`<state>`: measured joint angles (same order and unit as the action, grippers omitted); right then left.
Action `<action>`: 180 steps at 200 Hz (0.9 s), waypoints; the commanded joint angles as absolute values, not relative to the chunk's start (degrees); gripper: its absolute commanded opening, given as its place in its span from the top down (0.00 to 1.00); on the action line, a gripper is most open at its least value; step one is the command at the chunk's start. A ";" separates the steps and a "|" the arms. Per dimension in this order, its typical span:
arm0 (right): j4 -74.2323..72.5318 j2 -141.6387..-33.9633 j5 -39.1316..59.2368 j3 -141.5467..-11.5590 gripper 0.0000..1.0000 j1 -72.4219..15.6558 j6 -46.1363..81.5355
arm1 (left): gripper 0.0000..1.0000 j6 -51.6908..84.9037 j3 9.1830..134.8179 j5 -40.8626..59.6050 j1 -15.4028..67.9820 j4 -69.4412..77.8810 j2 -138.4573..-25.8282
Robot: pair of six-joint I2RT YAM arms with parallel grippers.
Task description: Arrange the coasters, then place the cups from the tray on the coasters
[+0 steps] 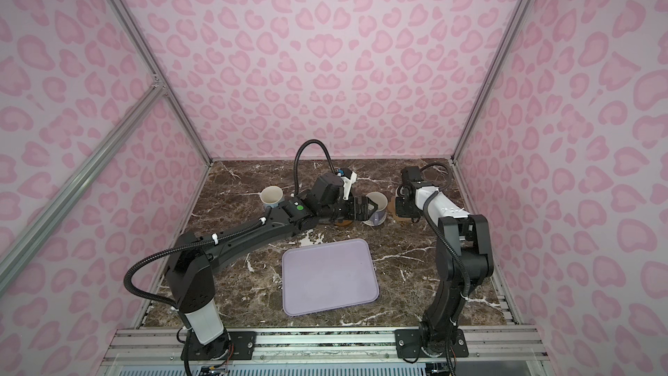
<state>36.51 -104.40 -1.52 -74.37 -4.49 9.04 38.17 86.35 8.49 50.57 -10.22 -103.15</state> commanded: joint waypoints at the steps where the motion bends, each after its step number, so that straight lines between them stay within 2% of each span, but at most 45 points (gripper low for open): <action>1: 37.35 -104.59 -2.10 -74.17 0.71 -4.70 9.75 | 0.03 38.14 85.72 8.56 50.25 -8.73 -102.01; 25: 37.87 -104.21 -4.99 -74.58 0.62 -4.56 11.26 | 0.03 37.93 84.74 8.49 50.10 -7.84 -100.87; 52: 34.27 -100.88 -6.54 -71.96 0.43 -4.18 13.63 | 0.03 38.35 84.06 8.31 49.77 -8.11 -100.09; 73: 30.14 -95.66 -6.78 -68.26 0.23 -4.22 14.26 | 0.03 39.51 81.55 7.47 49.36 -6.74 -98.14; 79: 28.78 -93.87 -6.76 -67.09 0.08 -4.27 14.32 | 0.03 39.72 80.64 6.59 49.22 -6.76 -96.95; 89: 26.73 -90.31 -7.27 -65.31 0.04 -4.35 14.49 | 0.03 39.09 79.40 5.05 49.18 -7.00 -95.17; 127: 17.41 -74.46 -8.08 -56.18 0.02 -5.12 15.26 | 0.03 34.12 70.69 -7.70 49.33 -9.31 -83.86; 163: 7.16 -60.49 -8.53 -42.05 0.03 -5.62 18.72 | 0.04 29.61 60.41 -28.80 48.05 -12.40 -70.26; 180: 1.05 -57.22 -12.64 -34.66 0.02 -5.60 16.83 | 0.04 22.49 52.93 -37.81 47.11 -7.99 -63.41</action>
